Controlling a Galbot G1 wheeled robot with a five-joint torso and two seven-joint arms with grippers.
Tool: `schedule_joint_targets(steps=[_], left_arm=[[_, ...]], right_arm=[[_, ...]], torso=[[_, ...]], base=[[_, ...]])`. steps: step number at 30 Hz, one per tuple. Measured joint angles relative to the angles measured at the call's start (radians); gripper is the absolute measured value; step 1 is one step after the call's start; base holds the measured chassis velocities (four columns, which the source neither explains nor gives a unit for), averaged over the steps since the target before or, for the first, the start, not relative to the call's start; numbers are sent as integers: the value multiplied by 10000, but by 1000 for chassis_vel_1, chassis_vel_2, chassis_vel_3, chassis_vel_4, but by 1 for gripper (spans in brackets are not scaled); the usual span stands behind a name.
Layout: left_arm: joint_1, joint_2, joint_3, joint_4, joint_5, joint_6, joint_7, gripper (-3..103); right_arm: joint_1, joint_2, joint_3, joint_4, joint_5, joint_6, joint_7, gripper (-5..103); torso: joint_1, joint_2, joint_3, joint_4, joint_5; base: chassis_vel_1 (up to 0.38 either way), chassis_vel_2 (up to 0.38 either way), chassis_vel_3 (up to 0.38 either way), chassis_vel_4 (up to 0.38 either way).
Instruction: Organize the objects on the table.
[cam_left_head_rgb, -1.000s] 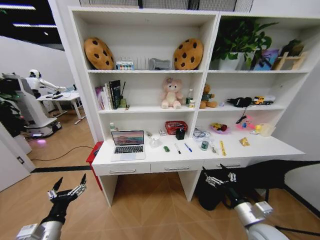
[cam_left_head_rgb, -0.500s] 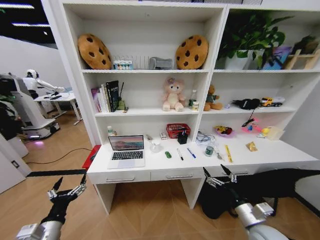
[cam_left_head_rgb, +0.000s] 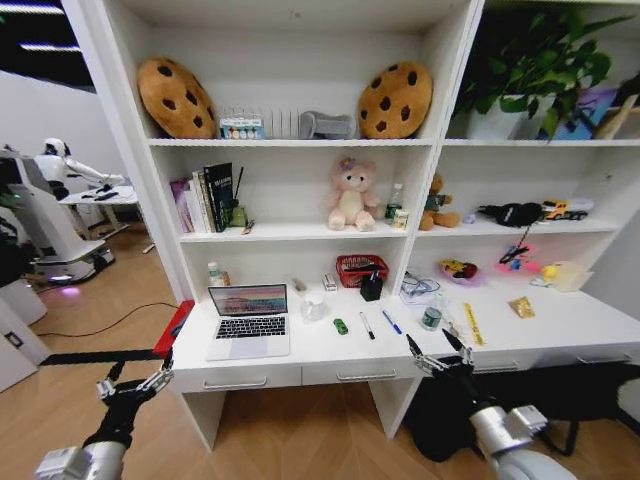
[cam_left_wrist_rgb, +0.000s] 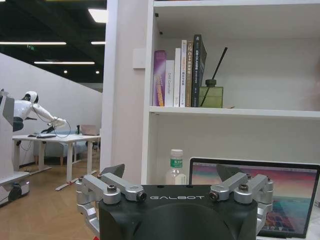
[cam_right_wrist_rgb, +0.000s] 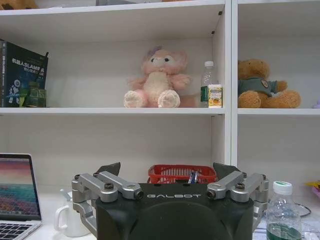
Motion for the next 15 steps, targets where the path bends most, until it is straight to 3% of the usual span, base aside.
schedule_joint_targets(steps=[15], left_arm=[[-32,30,-35,37,-8,11,-32,100]], right_arm=[[-5,23,-46,-19,-109,-3,-49,100]], torso=[[-1,2,-1,-1,-7]], base=[[-161,157,153,-169]])
